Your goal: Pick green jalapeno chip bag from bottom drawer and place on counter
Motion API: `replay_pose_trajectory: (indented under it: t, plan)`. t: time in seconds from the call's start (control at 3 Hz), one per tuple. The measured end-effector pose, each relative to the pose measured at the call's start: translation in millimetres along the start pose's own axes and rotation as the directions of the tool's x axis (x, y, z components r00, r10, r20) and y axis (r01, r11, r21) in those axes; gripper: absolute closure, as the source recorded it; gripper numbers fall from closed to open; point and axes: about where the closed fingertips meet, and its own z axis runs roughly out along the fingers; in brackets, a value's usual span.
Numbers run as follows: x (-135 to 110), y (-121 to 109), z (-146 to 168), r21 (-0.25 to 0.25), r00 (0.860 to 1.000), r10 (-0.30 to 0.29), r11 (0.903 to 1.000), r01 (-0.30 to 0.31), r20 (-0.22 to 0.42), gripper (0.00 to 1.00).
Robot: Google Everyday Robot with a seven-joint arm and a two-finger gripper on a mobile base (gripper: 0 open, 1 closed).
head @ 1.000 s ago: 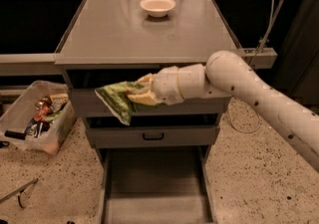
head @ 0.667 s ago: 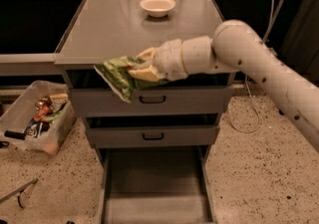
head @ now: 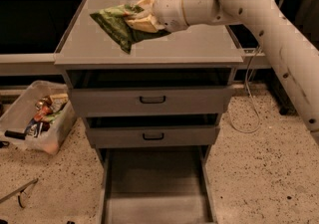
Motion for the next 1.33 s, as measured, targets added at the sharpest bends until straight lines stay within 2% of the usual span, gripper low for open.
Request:
replay_pose_trajectory:
  t: [0.33, 0.67, 1.0, 1.33]
  plan:
    - [4.0, -4.2, 2.0, -0.002, 1.0, -0.004, 1.0, 0.004, -0.006, 1.0]
    - [21.6, -42.7, -2.6, 0.074, 0.996, -0.026, 0.9967, 0.032, -0.085, 1.0]
    - [59.1, -92.6, -20.8, 0.214, 0.969, -0.029, 0.9733, 0.084, -0.246, 1.0]
    - [96.2, -125.6, -42.1, 0.354, 0.933, 0.032, 0.9293, 0.104, -0.357, 1.0]
